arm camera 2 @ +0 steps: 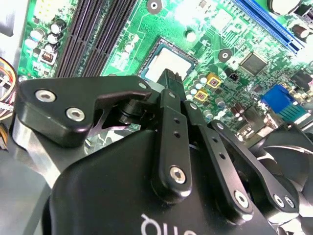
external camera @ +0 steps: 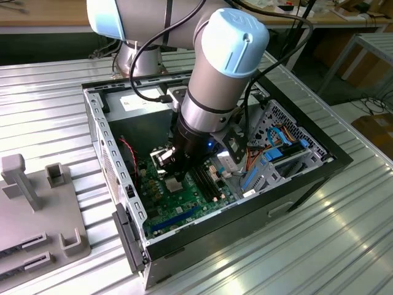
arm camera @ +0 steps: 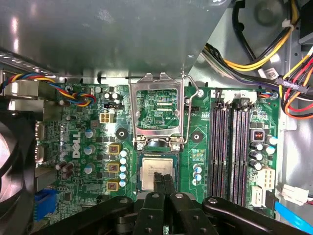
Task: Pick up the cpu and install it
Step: 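Place the cpu into insertion slot, then close the cpu cover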
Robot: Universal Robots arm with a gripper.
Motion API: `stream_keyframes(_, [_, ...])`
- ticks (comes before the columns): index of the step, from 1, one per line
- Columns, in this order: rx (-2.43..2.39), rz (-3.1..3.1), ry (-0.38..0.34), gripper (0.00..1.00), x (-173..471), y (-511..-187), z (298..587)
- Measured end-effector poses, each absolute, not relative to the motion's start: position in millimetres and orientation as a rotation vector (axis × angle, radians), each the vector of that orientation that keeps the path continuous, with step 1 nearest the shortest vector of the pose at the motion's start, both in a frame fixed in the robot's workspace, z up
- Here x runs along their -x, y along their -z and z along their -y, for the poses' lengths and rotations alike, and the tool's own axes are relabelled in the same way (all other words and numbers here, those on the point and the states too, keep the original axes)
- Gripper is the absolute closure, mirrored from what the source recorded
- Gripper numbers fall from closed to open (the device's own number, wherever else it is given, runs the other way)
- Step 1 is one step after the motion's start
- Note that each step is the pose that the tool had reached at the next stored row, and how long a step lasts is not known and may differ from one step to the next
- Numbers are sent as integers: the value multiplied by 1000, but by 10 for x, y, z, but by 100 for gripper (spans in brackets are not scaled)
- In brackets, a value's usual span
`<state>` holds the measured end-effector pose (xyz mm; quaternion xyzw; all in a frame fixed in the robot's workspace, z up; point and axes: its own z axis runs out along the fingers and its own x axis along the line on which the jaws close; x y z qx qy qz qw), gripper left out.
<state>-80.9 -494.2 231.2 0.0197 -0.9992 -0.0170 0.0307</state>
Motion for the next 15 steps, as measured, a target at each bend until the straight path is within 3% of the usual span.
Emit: stream_keyframes(15, [-61,3076,52,89,809,-2312,4942])
